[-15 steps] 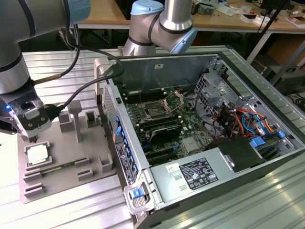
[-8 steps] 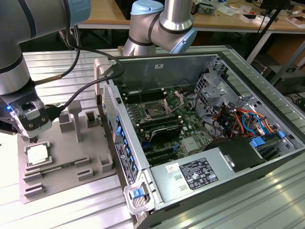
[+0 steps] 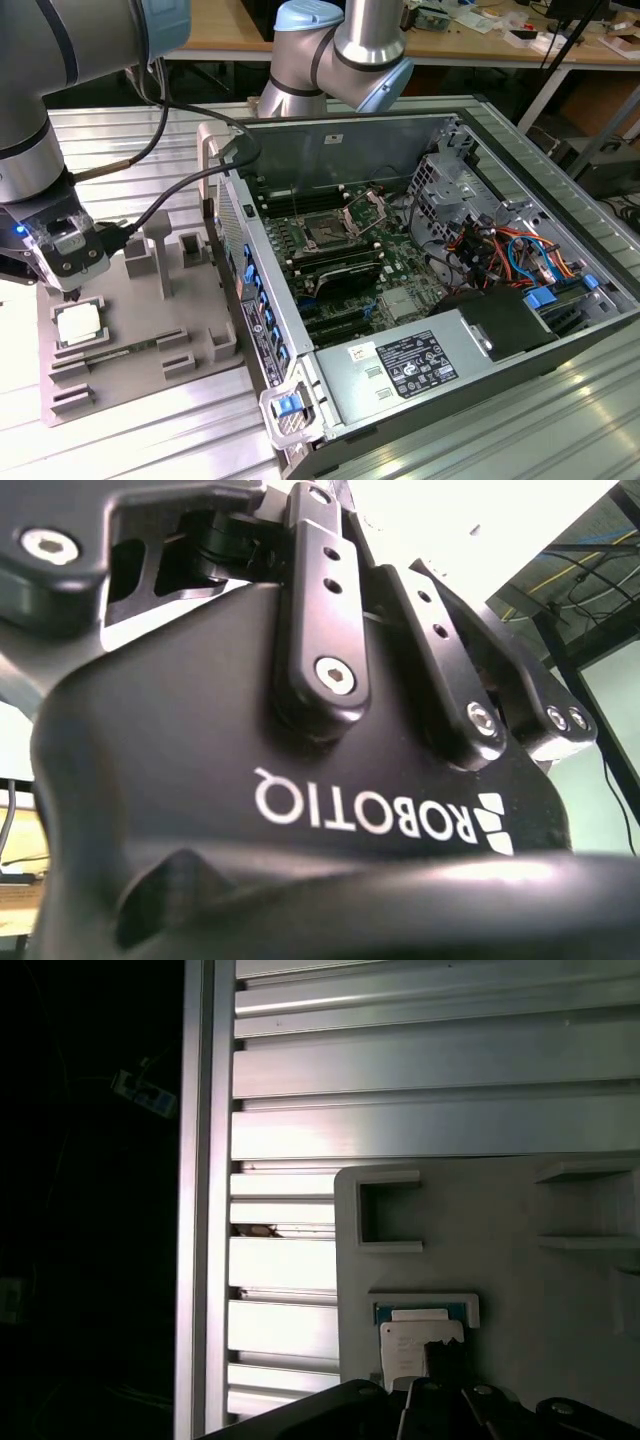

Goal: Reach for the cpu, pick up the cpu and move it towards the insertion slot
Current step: 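Reach for the cpu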

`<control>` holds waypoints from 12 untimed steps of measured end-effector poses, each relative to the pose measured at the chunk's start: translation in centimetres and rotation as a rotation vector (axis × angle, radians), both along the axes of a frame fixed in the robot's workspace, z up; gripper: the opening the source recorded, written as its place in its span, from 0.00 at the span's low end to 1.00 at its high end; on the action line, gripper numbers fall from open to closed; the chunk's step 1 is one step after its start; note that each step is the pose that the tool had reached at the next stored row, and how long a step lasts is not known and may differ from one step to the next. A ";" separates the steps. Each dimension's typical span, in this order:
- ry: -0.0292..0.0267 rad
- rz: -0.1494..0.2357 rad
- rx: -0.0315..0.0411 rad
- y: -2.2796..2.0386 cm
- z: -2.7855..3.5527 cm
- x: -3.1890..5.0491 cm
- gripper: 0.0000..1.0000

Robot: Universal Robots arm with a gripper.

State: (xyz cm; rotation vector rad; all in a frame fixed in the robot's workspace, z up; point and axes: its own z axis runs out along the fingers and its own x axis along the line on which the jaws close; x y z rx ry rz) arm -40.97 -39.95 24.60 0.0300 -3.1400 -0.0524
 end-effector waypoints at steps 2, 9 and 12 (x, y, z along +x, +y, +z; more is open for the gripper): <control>-0.0001 0.000 0.0000 -0.01 -0.09 0.00 0.11; -0.0003 0.000 0.0001 -0.14 -0.35 0.01 0.11; -0.0001 0.000 0.0000 -0.19 -0.44 0.00 0.11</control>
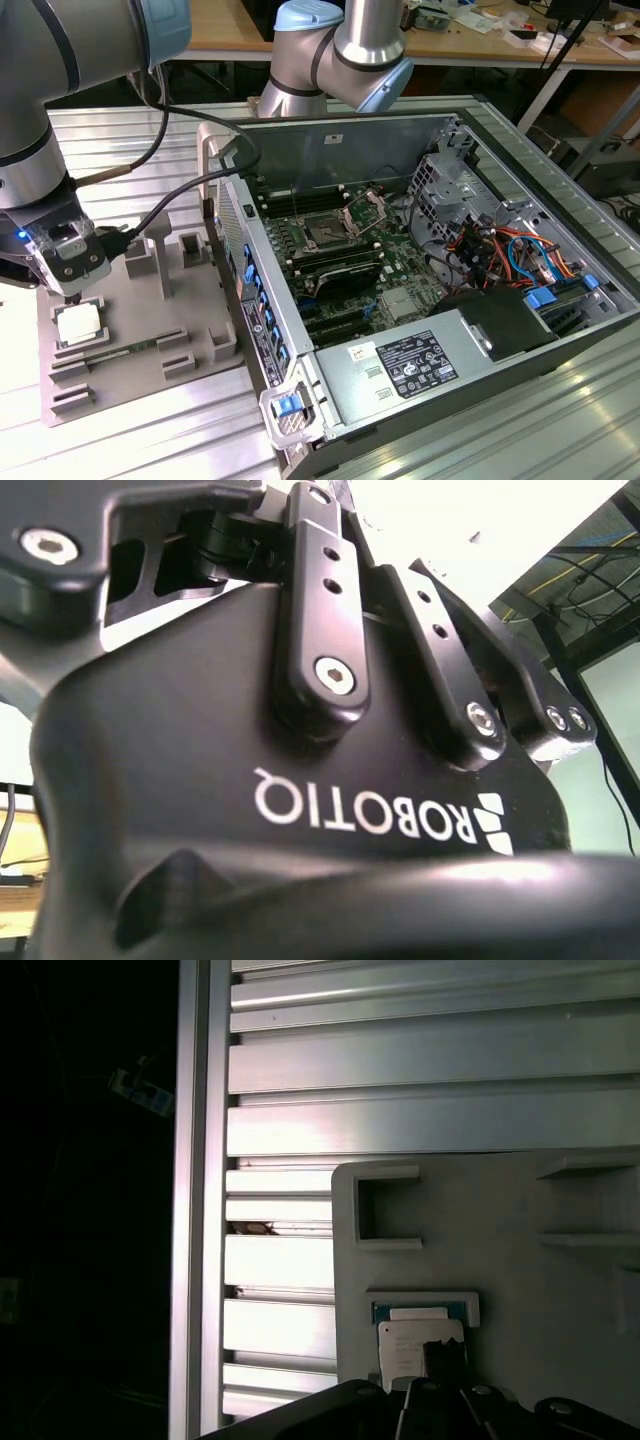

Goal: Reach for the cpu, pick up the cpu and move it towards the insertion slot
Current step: 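Reach for the cpu, then pick up the cpu and move it towards the insertion slot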

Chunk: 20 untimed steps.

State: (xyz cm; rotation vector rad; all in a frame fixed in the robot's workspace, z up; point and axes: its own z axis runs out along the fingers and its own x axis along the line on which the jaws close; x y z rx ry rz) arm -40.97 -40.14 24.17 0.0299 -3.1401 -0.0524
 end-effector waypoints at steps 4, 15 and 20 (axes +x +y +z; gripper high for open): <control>-0.0001 0.000 0.0000 -0.02 -0.21 0.00 0.11; 0.0000 0.000 0.0000 -0.03 -0.63 0.00 0.11; -0.0001 0.000 0.0001 -0.23 -0.78 0.01 0.11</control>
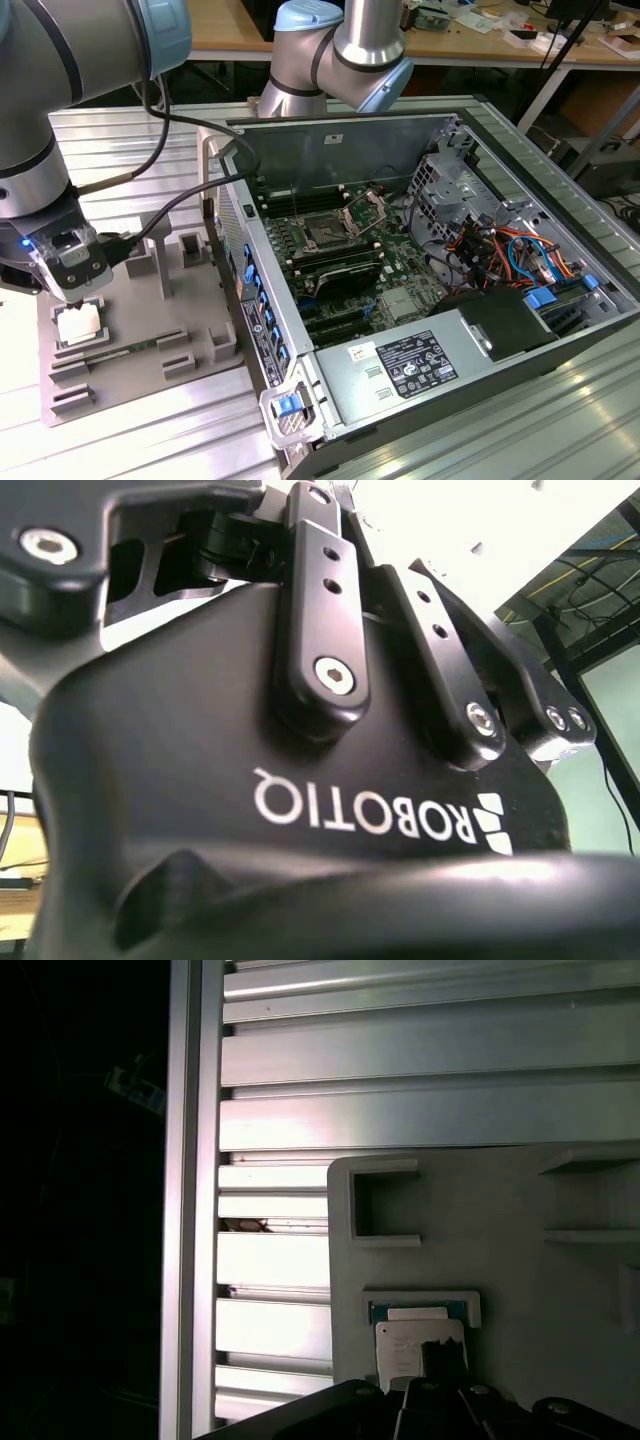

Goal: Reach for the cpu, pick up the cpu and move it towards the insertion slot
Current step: 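Pick up the cpu and move it towards the insertion slot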

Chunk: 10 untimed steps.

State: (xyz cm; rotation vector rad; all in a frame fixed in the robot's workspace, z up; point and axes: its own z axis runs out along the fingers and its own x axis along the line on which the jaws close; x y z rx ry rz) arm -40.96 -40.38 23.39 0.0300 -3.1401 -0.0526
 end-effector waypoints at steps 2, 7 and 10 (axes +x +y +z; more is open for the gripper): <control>0.0000 0.000 -0.0001 -0.17 -0.04 0.00 0.11; 0.0001 0.000 0.0000 -0.65 -0.96 0.00 0.11; 0.0000 0.000 0.0000 -0.65 -1.22 0.00 0.11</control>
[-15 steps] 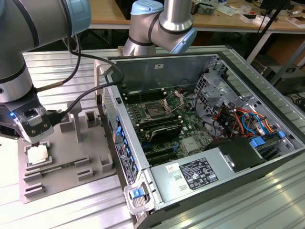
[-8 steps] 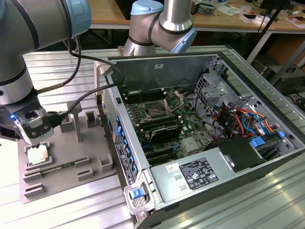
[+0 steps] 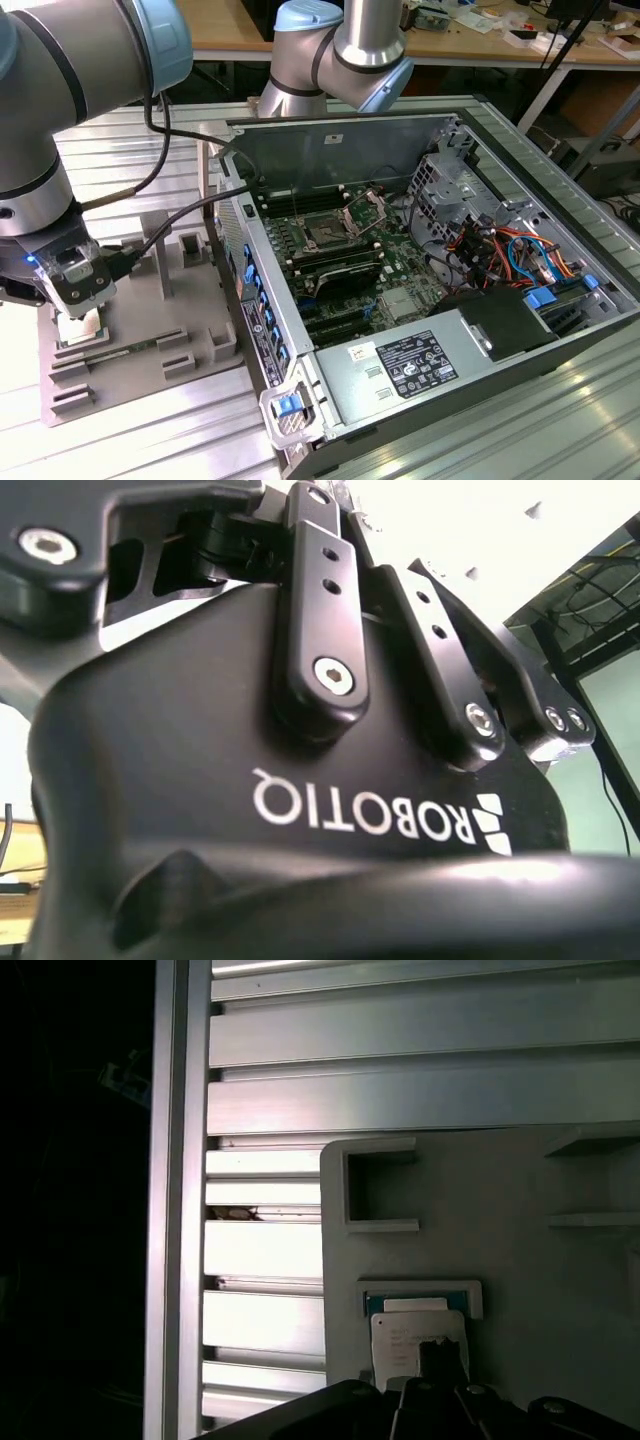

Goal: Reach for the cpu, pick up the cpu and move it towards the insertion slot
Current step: 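Pick up the cpu and move it towards the insertion slot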

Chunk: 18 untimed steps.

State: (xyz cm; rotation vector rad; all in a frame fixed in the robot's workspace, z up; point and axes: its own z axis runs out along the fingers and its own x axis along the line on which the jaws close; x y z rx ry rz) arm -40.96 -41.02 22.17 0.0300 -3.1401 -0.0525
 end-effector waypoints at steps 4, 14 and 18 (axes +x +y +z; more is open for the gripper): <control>0.0001 0.000 0.0000 0.00 -0.31 0.00 0.11; 0.0001 0.000 -0.0001 0.00 -0.64 0.00 0.11; 0.0001 0.000 -0.0001 0.00 -0.65 0.00 0.11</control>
